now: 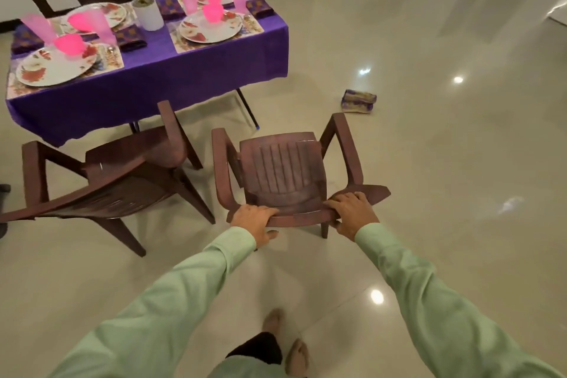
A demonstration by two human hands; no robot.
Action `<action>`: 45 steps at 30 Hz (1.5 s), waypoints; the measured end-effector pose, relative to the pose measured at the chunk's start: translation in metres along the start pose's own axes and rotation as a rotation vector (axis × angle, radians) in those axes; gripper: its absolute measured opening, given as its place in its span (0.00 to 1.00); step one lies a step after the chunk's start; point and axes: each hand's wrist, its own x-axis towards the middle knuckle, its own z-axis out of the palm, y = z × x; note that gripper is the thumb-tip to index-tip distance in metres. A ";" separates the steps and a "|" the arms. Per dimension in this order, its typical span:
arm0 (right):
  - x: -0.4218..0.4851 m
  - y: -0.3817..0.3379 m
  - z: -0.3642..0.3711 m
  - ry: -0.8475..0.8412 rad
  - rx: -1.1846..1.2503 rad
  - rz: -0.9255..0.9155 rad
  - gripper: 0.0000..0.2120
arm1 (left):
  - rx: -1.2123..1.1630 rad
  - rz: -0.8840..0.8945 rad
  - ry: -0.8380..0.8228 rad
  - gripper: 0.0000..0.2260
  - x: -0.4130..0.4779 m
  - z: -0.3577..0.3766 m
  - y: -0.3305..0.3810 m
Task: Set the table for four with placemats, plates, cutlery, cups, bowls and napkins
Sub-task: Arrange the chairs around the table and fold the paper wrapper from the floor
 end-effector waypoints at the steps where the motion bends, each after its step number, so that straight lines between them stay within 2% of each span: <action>1: 0.006 0.006 -0.001 -0.016 -0.040 -0.002 0.22 | 0.023 -0.020 0.000 0.21 0.005 0.000 0.001; 3: 0.019 0.015 -0.005 -0.046 -0.102 -0.044 0.20 | 0.050 -0.066 -0.004 0.17 0.014 -0.001 -0.001; 7: 0.044 0.027 -0.009 -0.002 -0.048 -0.149 0.17 | 0.050 -0.119 0.034 0.17 0.036 0.000 -0.012; 15: 0.167 0.039 -0.050 0.004 -0.085 -0.228 0.17 | 0.012 -0.261 0.081 0.15 0.123 -0.035 -0.068; 25: 0.284 0.068 -0.091 -0.038 -0.088 -0.308 0.23 | -0.035 -0.363 0.069 0.14 0.201 -0.078 -0.093; 33: 0.360 0.096 -0.115 0.011 -0.140 -0.388 0.25 | -0.043 -0.427 0.055 0.13 0.260 -0.107 -0.105; 40: 0.381 0.108 -0.118 0.027 -0.096 -0.411 0.18 | -0.065 -0.465 0.026 0.18 0.280 -0.112 -0.106; 45: 0.377 0.109 -0.112 0.006 -0.105 -0.413 0.17 | -0.066 -0.464 0.007 0.19 0.277 -0.111 -0.102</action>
